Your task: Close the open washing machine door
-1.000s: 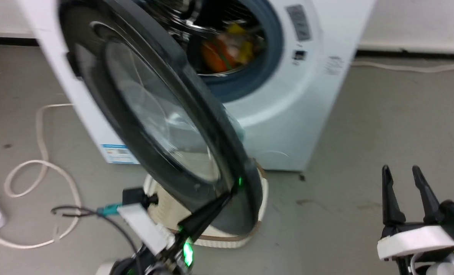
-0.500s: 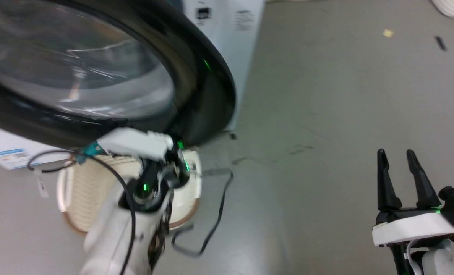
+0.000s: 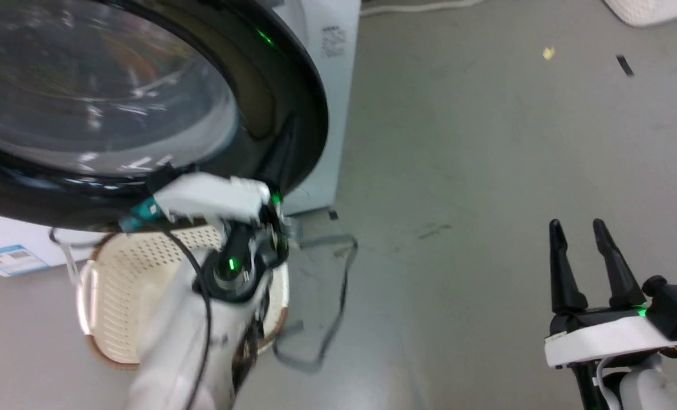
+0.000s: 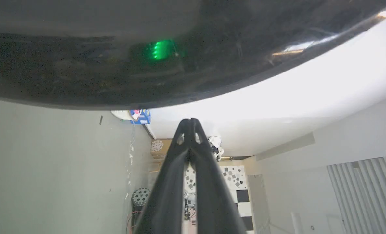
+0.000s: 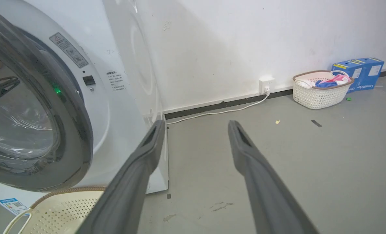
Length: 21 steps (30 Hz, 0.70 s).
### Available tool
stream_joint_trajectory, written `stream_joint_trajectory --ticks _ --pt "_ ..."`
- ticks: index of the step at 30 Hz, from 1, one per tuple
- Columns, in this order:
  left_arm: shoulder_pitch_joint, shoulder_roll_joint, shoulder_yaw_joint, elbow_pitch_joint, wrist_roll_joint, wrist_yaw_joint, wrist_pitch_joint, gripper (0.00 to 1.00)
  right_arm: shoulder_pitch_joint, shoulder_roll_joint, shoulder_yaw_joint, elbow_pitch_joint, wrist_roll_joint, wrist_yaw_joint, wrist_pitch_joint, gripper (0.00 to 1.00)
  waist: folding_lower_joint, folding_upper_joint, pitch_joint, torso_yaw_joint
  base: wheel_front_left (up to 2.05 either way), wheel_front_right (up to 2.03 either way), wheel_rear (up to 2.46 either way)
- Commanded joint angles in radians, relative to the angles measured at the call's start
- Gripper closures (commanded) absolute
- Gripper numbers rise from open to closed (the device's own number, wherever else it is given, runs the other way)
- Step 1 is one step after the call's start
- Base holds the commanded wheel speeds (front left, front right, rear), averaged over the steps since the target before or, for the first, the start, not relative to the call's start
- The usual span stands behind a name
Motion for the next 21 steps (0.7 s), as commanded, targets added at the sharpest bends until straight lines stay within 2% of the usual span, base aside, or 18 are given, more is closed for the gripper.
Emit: stream_joint_trajectory --ticks 1,5,6,7,11,13,15,17,21 --pt "0.057 0.005 -0.007 -0.029 0.029 -0.005 -0.002 1.0 0.011 0.001 0.006 -0.007 -0.008 0.001 -0.005 0.0 0.0 -0.0001 -0.039 0.036 0.0 0.0 0.0" --pt "0.2 0.044 -0.05 -0.156 0.132 -0.005 -0.003 1.0 0.036 0.001 0.006 -0.014 -0.019 0.001 -0.005 0.0 0.0 -0.0001 -0.093 0.094 0.0 0.0 0.0" --pt "0.237 0.068 -0.07 -0.189 0.174 -0.005 -0.014 0.56 0.042 0.001 0.011 -0.015 -0.021 0.001 -0.005 0.0 0.0 -0.0001 -0.104 0.107 0.0 0.0 0.0" --pt "0.271 0.09 -0.091 -0.216 0.217 -0.005 -0.031 0.02 0.048 0.001 0.011 -0.017 -0.024 0.001 -0.005 0.0 0.0 -0.0001 -0.117 0.127 0.0 0.0 0.0" --pt "0.369 0.191 -0.16 -0.286 0.401 -0.005 -0.161 0.0 0.076 0.001 0.021 -0.02 -0.037 0.001 -0.005 0.0 0.0 -0.0001 -0.16 0.198 0.0 0.0 0.0" --pt "0.399 0.256 -0.186 -0.288 0.539 -0.005 -0.211 0.0 0.09 0.001 0.029 -0.017 -0.044 0.001 -0.005 0.0 0.0 -0.0001 -0.181 0.231 0.0 0.0 0.0" --pt "0.425 0.289 -0.165 -0.269 0.679 -0.005 -0.227 0.0 0.101 0.001 0.033 -0.017 -0.052 0.001 -0.005 0.0 0.0 -0.0001 -0.196 0.262 0.0 0.0 0.0" --pt "0.453 0.28 -0.087 -0.283 0.832 0.001 -0.229 0.0 0.111 0.001 0.031 -0.019 -0.052 0.001 -0.005 0.0 0.0 -0.0001 -0.206 0.293 0.0 0.0 0.0" --pt "0.525 0.23 0.051 -0.358 1.133 0.046 -0.229 0.0 0.126 0.001 0.05 -0.012 -0.055 0.001 -0.005 0.0 0.0 -0.0001 -0.218 0.337 0.0 0.0 0.0"
